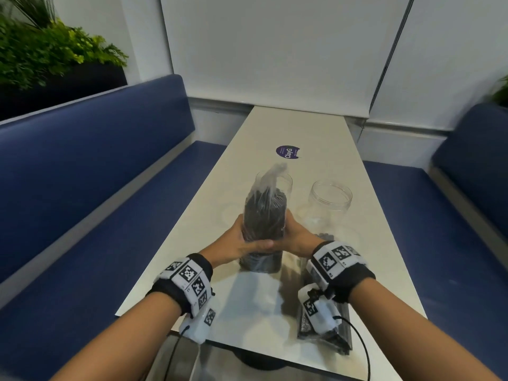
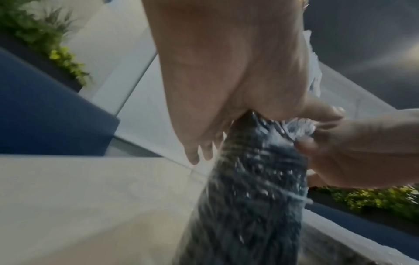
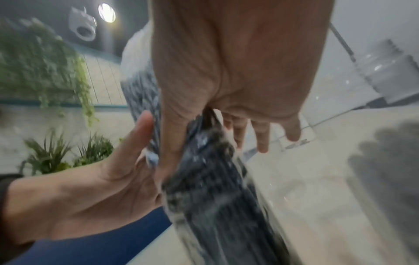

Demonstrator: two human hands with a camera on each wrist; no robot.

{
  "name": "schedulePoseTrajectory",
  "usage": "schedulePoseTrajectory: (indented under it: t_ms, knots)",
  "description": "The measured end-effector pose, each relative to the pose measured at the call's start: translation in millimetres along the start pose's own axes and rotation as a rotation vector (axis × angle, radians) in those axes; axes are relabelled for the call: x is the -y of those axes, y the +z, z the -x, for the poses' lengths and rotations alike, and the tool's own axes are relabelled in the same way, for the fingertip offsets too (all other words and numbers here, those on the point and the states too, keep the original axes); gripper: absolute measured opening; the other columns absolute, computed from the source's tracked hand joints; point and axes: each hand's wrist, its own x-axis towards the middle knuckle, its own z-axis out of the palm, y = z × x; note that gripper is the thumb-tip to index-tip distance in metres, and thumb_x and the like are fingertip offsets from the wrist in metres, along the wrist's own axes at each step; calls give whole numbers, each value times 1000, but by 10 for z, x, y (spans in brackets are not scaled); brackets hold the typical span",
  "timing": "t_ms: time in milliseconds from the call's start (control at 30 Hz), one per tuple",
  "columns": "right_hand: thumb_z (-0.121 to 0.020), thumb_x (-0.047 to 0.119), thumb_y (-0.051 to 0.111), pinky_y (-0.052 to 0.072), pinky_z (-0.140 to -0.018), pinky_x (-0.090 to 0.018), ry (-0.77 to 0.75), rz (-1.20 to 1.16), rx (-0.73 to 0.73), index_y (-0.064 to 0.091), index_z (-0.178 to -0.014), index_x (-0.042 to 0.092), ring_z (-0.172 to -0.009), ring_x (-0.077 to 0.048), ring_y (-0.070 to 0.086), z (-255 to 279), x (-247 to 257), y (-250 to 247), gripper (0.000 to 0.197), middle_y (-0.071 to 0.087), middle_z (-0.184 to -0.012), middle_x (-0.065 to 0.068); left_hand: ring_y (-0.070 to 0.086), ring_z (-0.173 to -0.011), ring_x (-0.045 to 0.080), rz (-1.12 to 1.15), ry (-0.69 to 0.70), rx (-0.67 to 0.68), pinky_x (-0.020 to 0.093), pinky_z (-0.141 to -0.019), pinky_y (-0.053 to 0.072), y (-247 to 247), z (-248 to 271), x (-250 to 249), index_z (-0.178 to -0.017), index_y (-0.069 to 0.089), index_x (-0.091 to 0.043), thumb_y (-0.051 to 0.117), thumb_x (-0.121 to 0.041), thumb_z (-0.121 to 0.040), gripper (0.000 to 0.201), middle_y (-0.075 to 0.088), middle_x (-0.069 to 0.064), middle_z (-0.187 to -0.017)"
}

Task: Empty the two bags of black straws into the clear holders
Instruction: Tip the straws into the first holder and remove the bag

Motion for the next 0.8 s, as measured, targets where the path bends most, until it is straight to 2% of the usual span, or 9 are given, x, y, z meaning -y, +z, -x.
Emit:
schedulePoseTrajectory:
  t_ms: [67, 133, 233, 333, 433, 533, 667, 733, 800]
  knots:
    - [-64, 8, 80, 48, -92, -24, -75, -201, -7, 13, -136, 24, -112, -13, 51, 68, 126, -123, 100, 50, -120, 6, 44, -129, 13, 17, 52, -78, 39, -109, 39, -105, -10, -167, -132, 27, -38, 79, -56, -53, 97, 44, -4, -141]
    - [-66, -7, 74, 50, -85, -19, -178, -311, -36, 18, -134, 19, -109, -15, 54, 82, 232, -204, 92, 51, -121, -2, 46, -127, 11, 64, 129, -128, 33, -104, 43, -160, -28, -348, -134, 25, -42, 80, -42, -61, 92, 45, -7, -137]
    - [-62, -2, 79, 50, -94, -35, -173, -297, -39, 27, -128, 15, -113, -22, 56, 4, 219, -79, 86, 55, -117, -5, 59, -115, 15, 57, 145, -167, 29, -95, 50, -103, -82, -385, -128, 43, -28, 82, -29, -64, 75, 61, -5, -121]
    - [-48, 41, 86, 46, -97, -49, -94, -156, -51, 38, -122, 30, -112, -23, 58, -62, -9, 122, 88, 62, -118, -2, 61, -113, 15, 56, 77, -206, 33, -98, 49, -15, -92, -120, -123, 49, -25, 84, -34, -58, 74, 66, -4, -117]
    - [-47, 49, 82, 44, -100, -48, 11, -54, 16, 38, -124, 28, -112, -23, 57, -92, -168, 180, 91, 61, -121, -3, 60, -115, 15, 12, 0, -160, 35, -99, 49, 35, -68, 145, -126, 48, -22, 83, -44, -55, 82, 65, -3, -120]
    - [-38, 57, 83, 47, -99, -46, 10, -28, 80, 34, -129, 25, -115, -22, 54, -77, -134, 123, 108, 56, -125, -3, 59, -117, 13, -25, -35, -70, 24, -95, 49, -2, -52, 175, -129, 47, -22, 81, -49, -54, 87, 64, -7, -122]
    - [-63, 9, 80, 40, -98, -34, -73, -180, -10, 19, -136, 16, -118, -16, 42, 10, 88, -87, 95, 42, -130, -3, 52, -115, -5, 30, 76, -154, 15, -90, 48, -116, -31, -29, -125, 38, -36, 82, -31, -62, 77, 54, -21, -122]
    - [-62, 5, 79, 41, -98, -34, -105, -232, -9, 26, -134, 12, -117, -16, 45, 10, 123, -96, 90, 47, -127, -4, 55, -111, -9, 54, 131, -187, 12, -88, 49, -101, -40, -77, -123, 40, -39, 81, -23, -67, 71, 55, -21, -121]
    - [-54, 18, 82, 44, -101, -40, -97, -200, 38, 31, -133, 15, -117, -20, 53, -25, 48, -6, 94, 54, -127, -6, 60, -110, -2, 61, 104, -185, 17, -88, 51, -41, -53, -5, -124, 44, -32, 81, -24, -68, 67, 61, -13, -120]
